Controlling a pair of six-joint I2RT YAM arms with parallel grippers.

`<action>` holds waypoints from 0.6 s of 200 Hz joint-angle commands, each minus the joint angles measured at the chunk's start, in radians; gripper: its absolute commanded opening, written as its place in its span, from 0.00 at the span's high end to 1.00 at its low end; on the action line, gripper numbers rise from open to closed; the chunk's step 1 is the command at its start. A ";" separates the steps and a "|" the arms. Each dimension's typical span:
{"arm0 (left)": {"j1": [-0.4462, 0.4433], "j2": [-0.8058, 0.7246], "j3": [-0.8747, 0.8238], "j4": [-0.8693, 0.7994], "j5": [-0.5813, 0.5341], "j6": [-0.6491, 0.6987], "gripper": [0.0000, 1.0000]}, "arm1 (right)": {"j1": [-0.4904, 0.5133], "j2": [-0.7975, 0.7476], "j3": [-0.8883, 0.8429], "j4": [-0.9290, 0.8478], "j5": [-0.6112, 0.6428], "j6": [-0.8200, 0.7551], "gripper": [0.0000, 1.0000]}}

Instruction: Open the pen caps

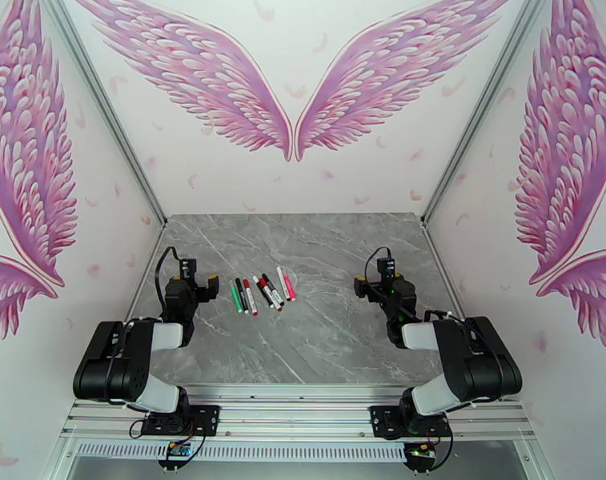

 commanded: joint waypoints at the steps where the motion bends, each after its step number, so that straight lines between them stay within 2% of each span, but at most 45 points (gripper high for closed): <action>1: -0.002 -0.001 0.018 0.019 -0.007 0.002 0.01 | 0.008 0.007 0.023 -0.006 0.024 -0.002 0.01; 120: -0.006 0.000 0.017 0.021 -0.016 0.005 0.01 | 0.008 0.007 0.023 -0.005 0.024 -0.002 0.01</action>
